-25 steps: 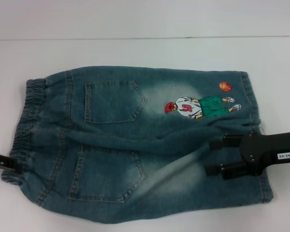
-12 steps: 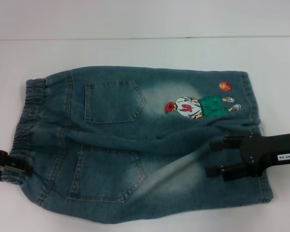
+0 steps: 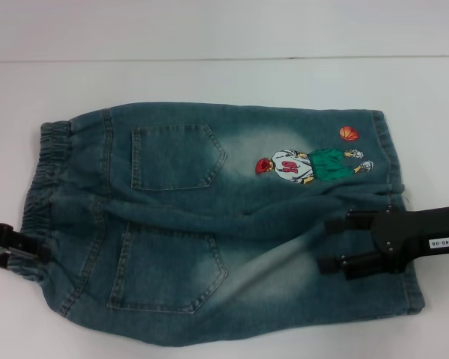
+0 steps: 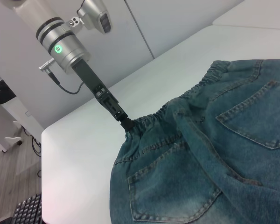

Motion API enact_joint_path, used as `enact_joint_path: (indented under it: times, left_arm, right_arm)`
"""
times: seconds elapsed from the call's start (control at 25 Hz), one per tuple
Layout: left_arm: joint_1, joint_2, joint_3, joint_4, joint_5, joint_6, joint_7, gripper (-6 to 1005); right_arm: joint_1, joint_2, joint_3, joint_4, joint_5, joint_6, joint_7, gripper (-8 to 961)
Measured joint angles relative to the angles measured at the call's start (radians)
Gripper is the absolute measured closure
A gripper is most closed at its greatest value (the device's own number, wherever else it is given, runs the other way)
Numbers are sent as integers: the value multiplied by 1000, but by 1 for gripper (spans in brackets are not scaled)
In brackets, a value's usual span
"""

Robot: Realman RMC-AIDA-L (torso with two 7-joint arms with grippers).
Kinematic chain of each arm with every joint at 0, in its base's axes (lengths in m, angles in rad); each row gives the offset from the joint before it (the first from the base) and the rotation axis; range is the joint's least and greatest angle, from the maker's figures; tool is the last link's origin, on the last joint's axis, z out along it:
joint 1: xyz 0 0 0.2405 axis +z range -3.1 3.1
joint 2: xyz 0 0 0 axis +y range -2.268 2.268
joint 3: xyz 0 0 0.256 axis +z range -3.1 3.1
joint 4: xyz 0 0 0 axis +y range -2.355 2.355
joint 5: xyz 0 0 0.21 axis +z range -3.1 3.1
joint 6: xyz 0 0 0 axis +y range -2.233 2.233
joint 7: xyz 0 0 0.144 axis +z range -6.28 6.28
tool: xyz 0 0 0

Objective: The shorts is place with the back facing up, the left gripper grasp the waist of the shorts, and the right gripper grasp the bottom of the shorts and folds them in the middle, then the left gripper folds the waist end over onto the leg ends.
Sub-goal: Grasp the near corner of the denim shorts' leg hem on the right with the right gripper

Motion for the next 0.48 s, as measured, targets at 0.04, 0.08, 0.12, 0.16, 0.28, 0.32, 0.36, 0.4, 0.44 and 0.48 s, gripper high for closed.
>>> enact_joint_path:
  times: [0.04,0.08,0.12,0.16,0.28,0.32,0.36,0.4,0.44,0.48]
  left_arm:
    - [2,0,0,2,-4,-1,2,203]
    - [3,0,1,3,-5,-2,4,242]
    - [4,-1,2,3,-5,-3,6,280]
    - [4,-2,3,3,-5,-3,9,299]
    - [3,-4,4,1,-5,-3,13,355]
    - [2,-4,4,0,-6,-4,14,373]
    - [2,-4,5,0,-6,-4,14,392]
    - [2,-4,5,0,-6,-5,14,410]
    - [2,-4,5,0,-6,-5,15,429]
    - [1,-5,5,0,-6,-6,15,448]
  right_arm:
    - [0,0,1,0,0,0,0,9]
    - [0,0,2,0,0,0,0,9]
    - [0,0,3,0,0,0,0,9]
    - [0,0,3,0,0,0,0,9]
    - [1,0,5,0,0,0,0,9]
    - [1,0,5,0,0,0,0,9]
    - [1,0,5,0,0,0,0,9]
    - [1,0,5,0,0,0,0,9]
    - [1,0,5,0,0,0,0,9]
    - [1,0,5,0,0,0,0,9]
